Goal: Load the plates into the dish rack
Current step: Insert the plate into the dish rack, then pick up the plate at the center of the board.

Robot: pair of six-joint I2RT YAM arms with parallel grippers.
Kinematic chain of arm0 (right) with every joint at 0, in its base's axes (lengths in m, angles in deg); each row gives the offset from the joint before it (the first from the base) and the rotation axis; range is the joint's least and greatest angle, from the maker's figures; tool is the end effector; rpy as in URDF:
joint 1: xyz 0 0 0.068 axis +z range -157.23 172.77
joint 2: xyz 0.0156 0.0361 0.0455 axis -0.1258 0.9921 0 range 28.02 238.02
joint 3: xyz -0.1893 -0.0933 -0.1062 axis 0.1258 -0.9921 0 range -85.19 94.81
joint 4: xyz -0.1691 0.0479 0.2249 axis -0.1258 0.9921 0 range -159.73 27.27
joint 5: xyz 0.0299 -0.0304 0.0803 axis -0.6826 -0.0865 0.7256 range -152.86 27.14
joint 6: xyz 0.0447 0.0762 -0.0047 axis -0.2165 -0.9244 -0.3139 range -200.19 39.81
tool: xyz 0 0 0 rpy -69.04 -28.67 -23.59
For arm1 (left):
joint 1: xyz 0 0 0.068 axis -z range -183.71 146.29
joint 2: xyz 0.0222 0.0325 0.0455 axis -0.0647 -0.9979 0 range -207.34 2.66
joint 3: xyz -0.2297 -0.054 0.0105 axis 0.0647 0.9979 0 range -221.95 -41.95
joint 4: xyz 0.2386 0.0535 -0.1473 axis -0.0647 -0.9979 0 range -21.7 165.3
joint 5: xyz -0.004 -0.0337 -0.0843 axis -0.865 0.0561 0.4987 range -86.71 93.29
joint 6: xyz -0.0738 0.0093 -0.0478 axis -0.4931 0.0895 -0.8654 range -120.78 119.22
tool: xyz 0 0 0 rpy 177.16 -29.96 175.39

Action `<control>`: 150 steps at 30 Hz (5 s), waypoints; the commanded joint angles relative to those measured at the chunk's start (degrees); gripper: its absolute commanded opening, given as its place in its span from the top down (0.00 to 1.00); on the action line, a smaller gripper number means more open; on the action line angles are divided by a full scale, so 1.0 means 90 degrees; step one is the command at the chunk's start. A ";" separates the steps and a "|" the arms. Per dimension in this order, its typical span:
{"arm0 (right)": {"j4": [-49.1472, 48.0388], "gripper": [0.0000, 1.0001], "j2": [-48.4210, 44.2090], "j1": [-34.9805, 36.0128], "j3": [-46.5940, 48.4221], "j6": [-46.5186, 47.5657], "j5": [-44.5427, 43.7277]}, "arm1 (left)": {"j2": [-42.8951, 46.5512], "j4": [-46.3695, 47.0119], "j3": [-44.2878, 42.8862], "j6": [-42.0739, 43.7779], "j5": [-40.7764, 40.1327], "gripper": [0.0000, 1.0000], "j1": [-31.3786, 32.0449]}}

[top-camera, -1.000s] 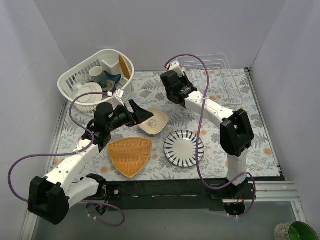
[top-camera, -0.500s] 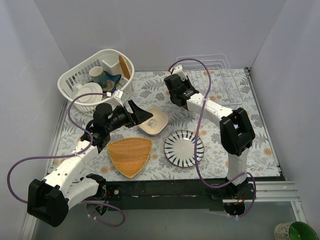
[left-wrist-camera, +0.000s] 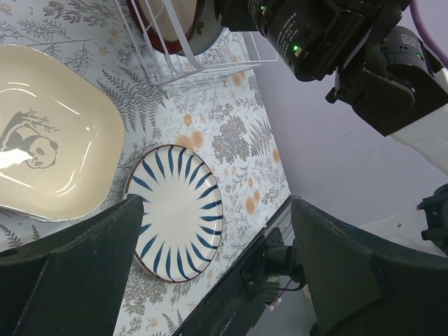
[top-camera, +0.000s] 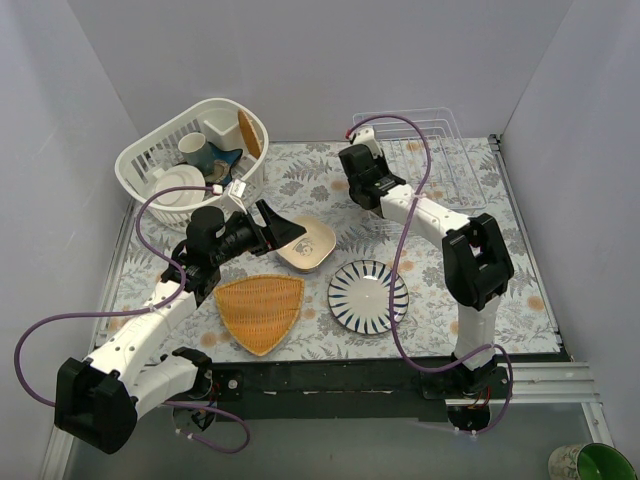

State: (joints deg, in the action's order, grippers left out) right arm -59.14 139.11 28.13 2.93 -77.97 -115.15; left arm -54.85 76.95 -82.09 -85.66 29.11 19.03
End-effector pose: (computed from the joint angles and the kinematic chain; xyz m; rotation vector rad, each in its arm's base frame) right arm 0.4238 0.2244 0.2066 -0.1380 1.9581 -0.6027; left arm 0.2764 -0.1529 0.2413 -0.7963 2.0510 -1.6185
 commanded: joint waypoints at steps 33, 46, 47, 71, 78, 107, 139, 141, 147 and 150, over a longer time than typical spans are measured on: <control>-0.0542 0.55 -0.2712 0.0007 -0.1265 -0.0735 0.2577 | 0.0072 0.0110 0.0105 -0.0032 0.0050 0.10 0.0022; 0.0902 0.54 -0.4842 0.0017 -0.2553 -0.1525 0.2627 | -0.0210 0.0490 0.0388 0.0066 0.0179 0.03 0.0460; 0.1135 0.54 -0.5123 0.0017 -0.2670 -0.1632 0.2627 | -0.0308 0.0490 0.0407 0.0085 -0.0035 0.03 0.0761; 0.2261 0.51 -0.7285 0.0007 -0.5474 -0.3830 0.4716 | -0.2046 -0.0144 0.0271 -0.0071 -0.2410 0.05 0.3030; 0.2115 0.51 -0.7158 0.0007 -0.5562 -0.3830 0.4853 | -0.2592 -0.0379 0.0144 -0.0139 -0.2722 0.09 0.3166; 0.2202 0.51 -0.7187 -0.0002 -0.5611 -0.3782 0.4765 | -0.3785 0.0266 0.0026 -0.0578 -0.2791 0.92 0.3342; 0.1148 0.40 -0.6894 -0.2921 -0.5552 -0.3459 0.8191 | -0.2467 0.0705 -0.0022 -0.0169 -0.1600 1.00 0.1829; 0.0924 0.38 -0.6865 -0.3010 -0.5766 -0.3547 0.8417 | -0.2418 0.0754 -0.0022 -0.0168 -0.1473 1.00 0.1790; 0.0289 0.34 -0.6621 -0.3235 -0.6294 -0.3781 0.9227 | -0.2340 0.1125 0.0133 -0.0256 -0.1054 1.00 0.1721; 0.0132 0.34 -0.6494 -0.3274 -0.6538 -0.3869 0.9433 | -0.2320 0.1437 0.0231 -0.0382 -0.0810 1.00 0.1702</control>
State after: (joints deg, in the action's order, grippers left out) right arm -52.19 79.77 -0.68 -54.05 -111.41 -36.33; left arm -80.75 79.73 -80.08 -86.56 14.56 34.68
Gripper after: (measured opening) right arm 0.655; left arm 0.046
